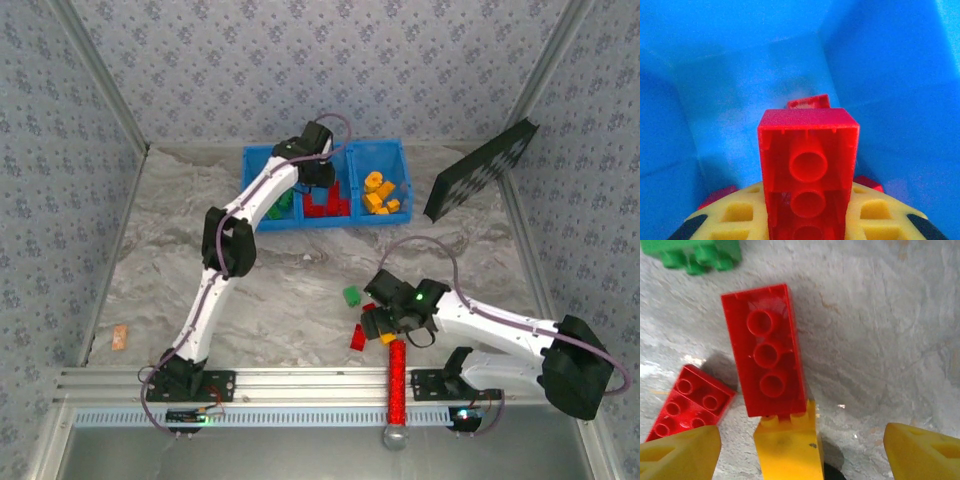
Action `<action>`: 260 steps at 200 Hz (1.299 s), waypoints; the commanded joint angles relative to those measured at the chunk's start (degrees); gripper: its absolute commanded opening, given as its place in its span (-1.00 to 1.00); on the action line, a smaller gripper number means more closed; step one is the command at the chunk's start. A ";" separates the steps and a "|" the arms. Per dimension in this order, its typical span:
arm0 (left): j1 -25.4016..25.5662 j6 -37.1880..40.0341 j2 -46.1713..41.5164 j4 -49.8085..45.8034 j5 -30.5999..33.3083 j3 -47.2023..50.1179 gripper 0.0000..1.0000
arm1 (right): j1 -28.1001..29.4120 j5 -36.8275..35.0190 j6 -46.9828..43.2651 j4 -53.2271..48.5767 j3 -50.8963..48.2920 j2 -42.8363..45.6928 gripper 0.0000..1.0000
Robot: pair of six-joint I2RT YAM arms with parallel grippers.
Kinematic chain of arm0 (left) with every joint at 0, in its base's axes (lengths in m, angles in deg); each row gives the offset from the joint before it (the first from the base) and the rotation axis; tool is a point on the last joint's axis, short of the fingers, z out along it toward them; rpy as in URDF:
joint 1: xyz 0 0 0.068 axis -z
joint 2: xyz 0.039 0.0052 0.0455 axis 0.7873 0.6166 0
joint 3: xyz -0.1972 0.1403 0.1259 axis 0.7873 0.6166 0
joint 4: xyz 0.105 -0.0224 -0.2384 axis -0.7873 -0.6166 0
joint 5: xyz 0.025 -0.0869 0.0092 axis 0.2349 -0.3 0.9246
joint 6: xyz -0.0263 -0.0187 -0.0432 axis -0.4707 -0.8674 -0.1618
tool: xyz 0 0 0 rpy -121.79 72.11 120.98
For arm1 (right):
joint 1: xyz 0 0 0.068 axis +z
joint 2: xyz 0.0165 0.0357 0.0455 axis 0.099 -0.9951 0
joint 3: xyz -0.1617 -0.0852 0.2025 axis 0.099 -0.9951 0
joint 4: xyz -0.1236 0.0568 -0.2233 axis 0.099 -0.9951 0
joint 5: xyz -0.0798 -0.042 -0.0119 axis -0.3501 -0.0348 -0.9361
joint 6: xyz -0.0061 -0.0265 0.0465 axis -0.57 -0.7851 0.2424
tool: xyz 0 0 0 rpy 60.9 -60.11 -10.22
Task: Sort the legos into containers by color
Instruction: Place the lego in the container, then pick up the lego from the bottom-center of the table.
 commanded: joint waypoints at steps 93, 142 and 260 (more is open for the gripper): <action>3.60 -3.33 0.74 0.67 -4.87 3.95 -0.13 | 1.23 -0.80 4.83 0.73 -2.16 -4.98 0.40; 3.50 -2.86 -0.47 0.75 -4.66 4.31 0.01 | 1.17 -3.23 3.18 2.26 -1.25 -5.35 0.02; 3.43 1.90 -12.53 4.22 -4.47 12.36 0.20 | -8.92 -3.98 -6.95 2.01 7.42 -1.52 -0.45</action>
